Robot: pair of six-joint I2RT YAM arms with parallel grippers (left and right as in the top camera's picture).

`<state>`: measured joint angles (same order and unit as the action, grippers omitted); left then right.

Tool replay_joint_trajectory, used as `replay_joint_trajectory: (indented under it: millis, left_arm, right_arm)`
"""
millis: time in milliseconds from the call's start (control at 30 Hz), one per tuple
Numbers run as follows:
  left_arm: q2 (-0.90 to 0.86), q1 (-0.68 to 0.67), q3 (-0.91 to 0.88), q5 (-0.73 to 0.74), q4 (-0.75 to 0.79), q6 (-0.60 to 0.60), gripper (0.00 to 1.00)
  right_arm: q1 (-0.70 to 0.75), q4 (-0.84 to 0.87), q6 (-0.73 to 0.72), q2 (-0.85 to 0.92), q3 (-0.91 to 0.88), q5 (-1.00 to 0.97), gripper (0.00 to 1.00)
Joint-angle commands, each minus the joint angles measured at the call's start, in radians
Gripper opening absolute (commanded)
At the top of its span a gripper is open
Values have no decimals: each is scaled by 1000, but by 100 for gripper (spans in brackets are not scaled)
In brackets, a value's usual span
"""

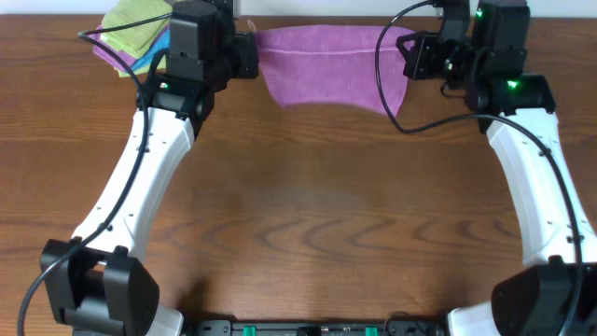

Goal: Fold the cloth

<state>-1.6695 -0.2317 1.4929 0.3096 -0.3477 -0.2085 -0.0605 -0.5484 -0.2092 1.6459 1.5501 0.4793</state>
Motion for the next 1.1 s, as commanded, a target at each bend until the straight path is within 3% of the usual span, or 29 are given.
replay_joint_trajectory:
  millis: [0, 200, 367, 533, 900, 1067]
  left_arm:
    - [55, -4, 9, 102, -158, 15, 6]
    - [66, -4, 8, 98, -605, 35, 6]
    - [66, -4, 8, 98, -753, 82, 6]
    - [66, -4, 8, 83, -848, 82, 6]
    - [66, -4, 8, 53, -768, 70, 6]
    - [59, -4, 8, -63, -544, 71, 6]
  right_arm:
    - [-12, -126, -14, -27, 16, 80, 2]
    - [-48, -543, 45, -28, 16, 112, 2]
    - [-83, -779, 70, -28, 16, 53, 2]
    - [-85, -890, 95, -28, 16, 9, 2]
    - [-85, -821, 103, -28, 16, -13, 2]
    - [-84, -608, 103, -24, 16, -131, 2]
